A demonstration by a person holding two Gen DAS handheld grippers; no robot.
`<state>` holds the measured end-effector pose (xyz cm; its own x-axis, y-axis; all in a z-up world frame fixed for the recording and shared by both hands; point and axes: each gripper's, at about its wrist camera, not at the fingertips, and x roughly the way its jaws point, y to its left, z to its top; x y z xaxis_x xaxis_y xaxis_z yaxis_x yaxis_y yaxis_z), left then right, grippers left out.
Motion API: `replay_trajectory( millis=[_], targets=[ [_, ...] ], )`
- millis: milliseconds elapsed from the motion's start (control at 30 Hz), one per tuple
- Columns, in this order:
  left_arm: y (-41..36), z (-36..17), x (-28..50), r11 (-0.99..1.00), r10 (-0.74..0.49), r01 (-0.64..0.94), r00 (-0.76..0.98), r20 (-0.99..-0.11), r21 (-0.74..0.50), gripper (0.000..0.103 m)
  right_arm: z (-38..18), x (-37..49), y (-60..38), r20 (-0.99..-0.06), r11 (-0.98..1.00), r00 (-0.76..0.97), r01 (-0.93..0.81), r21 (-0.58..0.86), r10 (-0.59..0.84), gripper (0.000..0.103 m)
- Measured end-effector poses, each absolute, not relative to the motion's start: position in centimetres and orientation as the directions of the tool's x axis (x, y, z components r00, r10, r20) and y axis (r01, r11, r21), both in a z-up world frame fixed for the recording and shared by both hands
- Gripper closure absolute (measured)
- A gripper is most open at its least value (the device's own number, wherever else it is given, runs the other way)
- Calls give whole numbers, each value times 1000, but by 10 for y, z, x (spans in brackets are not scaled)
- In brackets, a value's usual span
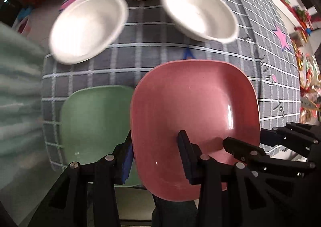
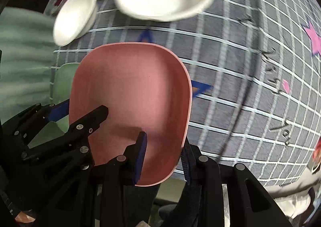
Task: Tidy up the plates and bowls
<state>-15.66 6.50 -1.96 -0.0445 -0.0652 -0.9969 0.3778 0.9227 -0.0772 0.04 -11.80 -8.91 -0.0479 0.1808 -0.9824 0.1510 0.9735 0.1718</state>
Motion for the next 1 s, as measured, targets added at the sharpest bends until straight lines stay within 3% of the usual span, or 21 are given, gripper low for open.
replay_trajectory(
  millis=[500, 567, 633, 700, 767, 800, 833, 1000],
  targets=[
    [204, -22, -129, 958, -2, 285, -34, -999, -12, 57, -116, 30, -3, -969, 974, -99, 15, 227, 228, 68],
    [215, -24, -126, 960, 29, 279, -32, -999, 19, 50, -118, 30, 10, -967, 972, -105, 5, 234, 233, 68],
    [237, -28, -120, 965, 62, 256, -18, -998, 55, 27, -120, 23, 23, -967, 973, -107, 0, 232, 231, 68],
    [255, -29, -114, 970, 66, 234, -12, -998, 62, 24, -119, 24, 33, -967, 973, -109, 9, 229, 228, 67],
    [265, -30, -114, 975, 53, 219, -24, -998, 46, 23, -120, 24, 31, -971, 977, -107, 33, 211, 213, 46],
    [271, -30, -112, 977, 40, 209, -31, -999, 32, 23, -120, 23, 28, -972, 977, -100, 45, 211, 214, 27],
    [274, -31, -111, 978, 35, 205, -32, -999, 28, 23, -120, 21, 25, -970, 972, -90, 70, 222, 228, 19],
    [260, -29, -108, 974, 18, 225, -28, -999, 11, 23, -127, 12, 4, -969, 965, -99, 159, 210, 227, 19]
  ],
)
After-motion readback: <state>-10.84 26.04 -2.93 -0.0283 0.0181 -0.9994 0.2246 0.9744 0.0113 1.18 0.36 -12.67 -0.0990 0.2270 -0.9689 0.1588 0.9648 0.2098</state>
